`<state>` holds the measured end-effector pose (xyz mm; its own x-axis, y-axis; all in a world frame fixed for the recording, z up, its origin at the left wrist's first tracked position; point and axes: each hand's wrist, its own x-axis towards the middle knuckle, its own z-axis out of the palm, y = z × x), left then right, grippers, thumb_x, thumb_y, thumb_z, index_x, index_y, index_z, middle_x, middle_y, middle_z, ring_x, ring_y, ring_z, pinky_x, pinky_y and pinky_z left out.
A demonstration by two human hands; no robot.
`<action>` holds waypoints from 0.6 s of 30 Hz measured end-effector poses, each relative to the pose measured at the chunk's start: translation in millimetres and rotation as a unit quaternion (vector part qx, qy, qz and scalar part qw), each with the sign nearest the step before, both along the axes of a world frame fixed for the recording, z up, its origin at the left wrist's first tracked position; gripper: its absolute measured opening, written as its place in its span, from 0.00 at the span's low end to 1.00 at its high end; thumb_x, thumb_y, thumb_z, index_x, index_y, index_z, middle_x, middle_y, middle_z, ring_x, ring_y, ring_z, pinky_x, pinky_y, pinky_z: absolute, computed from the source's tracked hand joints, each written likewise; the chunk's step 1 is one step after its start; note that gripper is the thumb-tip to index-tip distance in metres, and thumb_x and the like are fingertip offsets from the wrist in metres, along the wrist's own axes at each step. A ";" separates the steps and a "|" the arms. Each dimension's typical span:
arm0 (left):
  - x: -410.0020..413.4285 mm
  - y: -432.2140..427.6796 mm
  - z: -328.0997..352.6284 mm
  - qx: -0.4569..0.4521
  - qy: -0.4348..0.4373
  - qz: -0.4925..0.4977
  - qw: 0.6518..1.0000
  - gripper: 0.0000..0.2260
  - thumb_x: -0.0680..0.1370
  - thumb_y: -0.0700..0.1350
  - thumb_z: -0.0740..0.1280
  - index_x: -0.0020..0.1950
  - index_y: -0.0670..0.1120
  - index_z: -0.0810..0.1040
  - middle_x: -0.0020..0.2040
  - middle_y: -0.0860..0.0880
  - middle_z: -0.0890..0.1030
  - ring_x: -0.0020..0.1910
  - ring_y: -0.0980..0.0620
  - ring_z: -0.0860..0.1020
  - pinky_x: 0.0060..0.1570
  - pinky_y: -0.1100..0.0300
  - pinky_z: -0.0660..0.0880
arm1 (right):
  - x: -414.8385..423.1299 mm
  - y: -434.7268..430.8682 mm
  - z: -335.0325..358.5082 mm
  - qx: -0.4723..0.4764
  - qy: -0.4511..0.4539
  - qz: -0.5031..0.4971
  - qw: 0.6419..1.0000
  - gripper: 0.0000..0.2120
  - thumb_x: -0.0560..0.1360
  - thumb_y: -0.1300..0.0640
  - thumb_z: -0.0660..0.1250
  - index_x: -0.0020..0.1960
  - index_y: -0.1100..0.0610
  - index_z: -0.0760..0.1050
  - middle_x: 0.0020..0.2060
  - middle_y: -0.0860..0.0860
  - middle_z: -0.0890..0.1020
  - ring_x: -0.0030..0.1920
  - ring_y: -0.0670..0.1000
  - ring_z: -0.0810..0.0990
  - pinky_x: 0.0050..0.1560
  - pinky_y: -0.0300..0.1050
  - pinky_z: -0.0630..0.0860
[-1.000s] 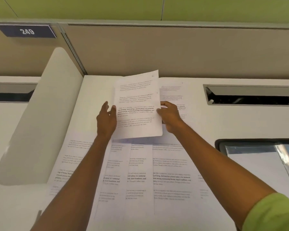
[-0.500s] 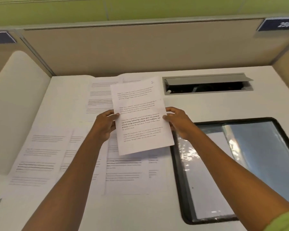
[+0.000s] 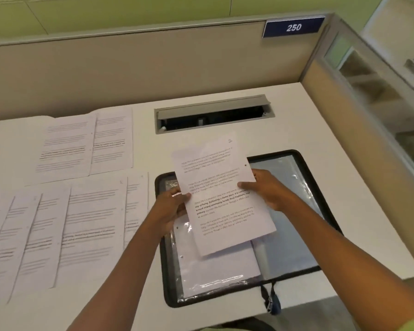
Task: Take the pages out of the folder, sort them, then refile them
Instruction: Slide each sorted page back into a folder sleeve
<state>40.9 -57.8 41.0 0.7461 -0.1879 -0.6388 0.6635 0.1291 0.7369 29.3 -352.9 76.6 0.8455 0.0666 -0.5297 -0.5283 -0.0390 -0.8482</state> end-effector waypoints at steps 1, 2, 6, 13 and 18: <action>-4.9 -15.0 2.0 0.019 -0.007 -0.018 1.000 0.11 0.82 0.34 0.69 0.63 0.41 0.81 0.57 0.43 0.87 0.55 0.42 0.86 0.55 0.48 0.83 | -6.4 -17.1 0.6 0.002 0.005 -0.003 1.000 0.19 0.76 0.66 0.73 0.66 0.59 0.79 0.57 0.54 0.86 0.55 0.58 0.86 0.51 0.53 0.84; -8.5 -29.3 3.4 0.040 -0.019 -0.031 0.999 0.10 0.81 0.34 0.69 0.62 0.40 0.81 0.56 0.43 0.87 0.54 0.42 0.87 0.55 0.48 0.83 | -12.3 -34.1 1.0 0.004 0.010 -0.006 1.000 0.19 0.76 0.65 0.74 0.66 0.59 0.79 0.57 0.55 0.86 0.55 0.58 0.86 0.50 0.53 0.84; -9.2 -76.5 4.4 0.173 -0.148 -0.042 0.973 0.08 0.79 0.35 0.70 0.57 0.42 0.82 0.49 0.44 0.87 0.45 0.48 0.86 0.43 0.58 0.82 | -32.7 -99.5 -0.9 0.004 0.018 -0.025 1.000 0.19 0.76 0.64 0.74 0.66 0.59 0.78 0.58 0.56 0.85 0.57 0.60 0.85 0.57 0.58 0.83; 35.0 -138.6 -28.5 0.374 -0.367 -0.199 0.828 0.16 0.79 0.37 0.71 0.67 0.41 0.81 0.61 0.44 0.81 0.60 0.46 0.79 0.62 0.56 0.74 | -61.7 -178.8 -8.7 0.004 0.037 -0.080 0.996 0.20 0.76 0.62 0.73 0.67 0.59 0.78 0.59 0.56 0.85 0.59 0.60 0.84 0.61 0.60 0.79; 64.7 -172.7 -39.0 0.431 -0.384 -0.311 0.755 0.19 0.80 0.41 0.72 0.70 0.40 0.79 0.67 0.41 0.76 0.67 0.39 0.73 0.68 0.48 0.71 | -71.4 -206.9 -13.4 -0.004 0.052 -0.107 0.993 0.20 0.74 0.60 0.75 0.66 0.58 0.79 0.58 0.57 0.85 0.57 0.61 0.85 0.61 0.64 0.79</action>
